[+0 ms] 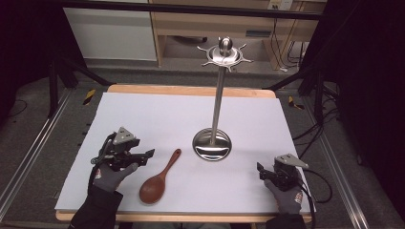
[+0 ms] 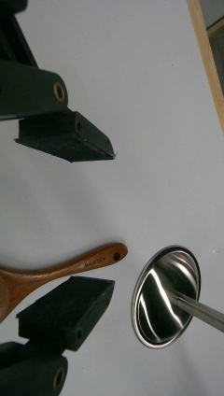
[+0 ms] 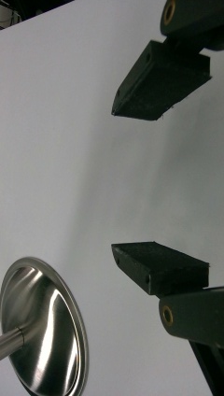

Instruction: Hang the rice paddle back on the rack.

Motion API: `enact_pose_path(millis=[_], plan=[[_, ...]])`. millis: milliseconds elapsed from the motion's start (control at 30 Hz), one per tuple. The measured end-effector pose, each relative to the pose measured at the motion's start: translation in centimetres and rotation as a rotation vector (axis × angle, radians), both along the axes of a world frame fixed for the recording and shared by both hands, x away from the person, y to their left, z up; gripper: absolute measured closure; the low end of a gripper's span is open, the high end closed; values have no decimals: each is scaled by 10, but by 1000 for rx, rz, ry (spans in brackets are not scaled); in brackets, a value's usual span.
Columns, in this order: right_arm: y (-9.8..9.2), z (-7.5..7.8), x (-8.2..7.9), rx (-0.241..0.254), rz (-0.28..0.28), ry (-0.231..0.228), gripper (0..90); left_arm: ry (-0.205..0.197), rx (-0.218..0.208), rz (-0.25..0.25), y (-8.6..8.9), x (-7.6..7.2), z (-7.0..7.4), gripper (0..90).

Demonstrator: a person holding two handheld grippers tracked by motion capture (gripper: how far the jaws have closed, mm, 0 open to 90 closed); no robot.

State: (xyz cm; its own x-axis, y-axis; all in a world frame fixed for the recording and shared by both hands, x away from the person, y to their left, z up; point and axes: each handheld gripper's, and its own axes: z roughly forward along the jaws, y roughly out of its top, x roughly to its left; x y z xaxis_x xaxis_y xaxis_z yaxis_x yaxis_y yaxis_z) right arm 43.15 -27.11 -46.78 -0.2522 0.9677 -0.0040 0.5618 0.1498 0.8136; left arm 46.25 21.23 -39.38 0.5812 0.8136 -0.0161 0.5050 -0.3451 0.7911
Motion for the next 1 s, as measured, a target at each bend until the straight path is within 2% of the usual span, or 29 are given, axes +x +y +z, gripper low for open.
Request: enact_pose_path(millis=[767, 1000], plan=[[1, 0, 1, -9, 3, 6, 294, 62, 46, -45, -19, 5, -3, 325], [1, 0, 1, -7, 3, 6, 294, 86, 85, -79, -28, 7, -4, 334]])
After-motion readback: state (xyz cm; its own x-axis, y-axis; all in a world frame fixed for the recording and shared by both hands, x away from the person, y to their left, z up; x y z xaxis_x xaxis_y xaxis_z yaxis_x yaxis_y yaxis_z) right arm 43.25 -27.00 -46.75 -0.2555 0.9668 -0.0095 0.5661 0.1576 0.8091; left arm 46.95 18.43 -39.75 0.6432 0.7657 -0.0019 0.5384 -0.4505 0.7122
